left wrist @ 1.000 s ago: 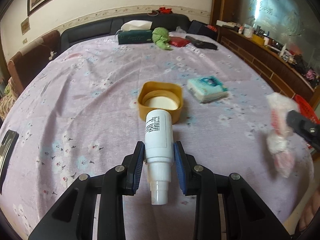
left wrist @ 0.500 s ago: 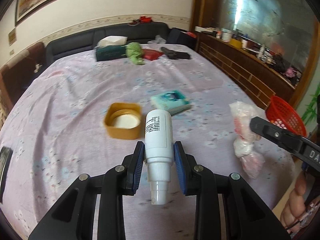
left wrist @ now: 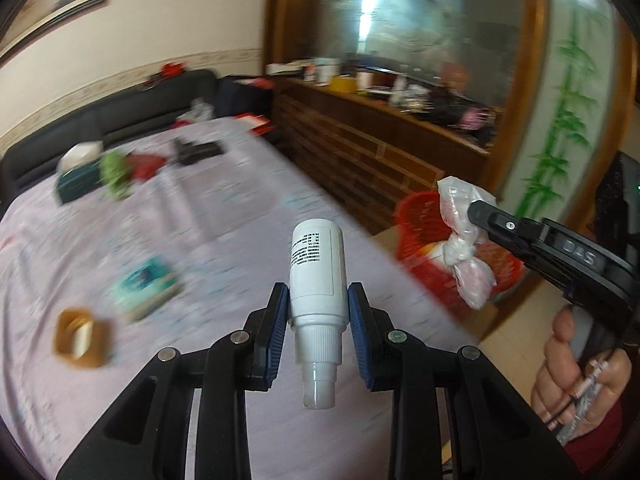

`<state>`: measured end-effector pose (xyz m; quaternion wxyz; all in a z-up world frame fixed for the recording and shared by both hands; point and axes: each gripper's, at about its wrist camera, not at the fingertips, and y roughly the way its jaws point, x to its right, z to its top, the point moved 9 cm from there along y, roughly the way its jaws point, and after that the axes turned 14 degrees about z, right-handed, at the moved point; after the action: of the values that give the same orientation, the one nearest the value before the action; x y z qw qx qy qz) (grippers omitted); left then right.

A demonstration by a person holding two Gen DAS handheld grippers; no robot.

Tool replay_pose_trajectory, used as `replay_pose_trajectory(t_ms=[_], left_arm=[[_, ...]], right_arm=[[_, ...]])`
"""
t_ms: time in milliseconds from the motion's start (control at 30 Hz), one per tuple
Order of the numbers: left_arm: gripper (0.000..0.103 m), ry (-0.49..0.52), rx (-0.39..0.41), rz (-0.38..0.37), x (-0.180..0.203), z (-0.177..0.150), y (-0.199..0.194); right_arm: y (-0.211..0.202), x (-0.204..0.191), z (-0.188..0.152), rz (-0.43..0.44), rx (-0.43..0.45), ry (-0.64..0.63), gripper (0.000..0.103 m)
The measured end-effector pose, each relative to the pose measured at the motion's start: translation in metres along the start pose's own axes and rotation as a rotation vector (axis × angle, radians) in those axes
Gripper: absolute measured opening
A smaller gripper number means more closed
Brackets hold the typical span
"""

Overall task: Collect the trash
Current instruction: 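Carry both items to the red wastebasket and open both tools, then move both open tools back over the table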

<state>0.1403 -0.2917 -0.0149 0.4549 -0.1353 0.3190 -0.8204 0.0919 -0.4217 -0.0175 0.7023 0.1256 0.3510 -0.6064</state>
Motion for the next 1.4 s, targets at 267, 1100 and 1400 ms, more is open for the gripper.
replay_pose_trajectory(t_ms=[267, 1100, 1400], left_arm=[[0.029, 0.049, -0.009, -0.142, 0.108, 0.044, 0.031], [0.052, -0.029, -0.093, 0.002, 0.017, -0.009, 0.041], [0.051, -0.137, -0.103, 0.122, -0.088, -0.045, 0.012]], right_arm=[[-0.06, 0.088, 0.063, -0.177, 0.105, 0.079, 0.027], [-0.03, 0.069, 0.018, -0.102, -0.032, 0.039, 0.053], [0.043, -0.002, -0.052, -0.013, -0.237, -0.04, 0.053]])
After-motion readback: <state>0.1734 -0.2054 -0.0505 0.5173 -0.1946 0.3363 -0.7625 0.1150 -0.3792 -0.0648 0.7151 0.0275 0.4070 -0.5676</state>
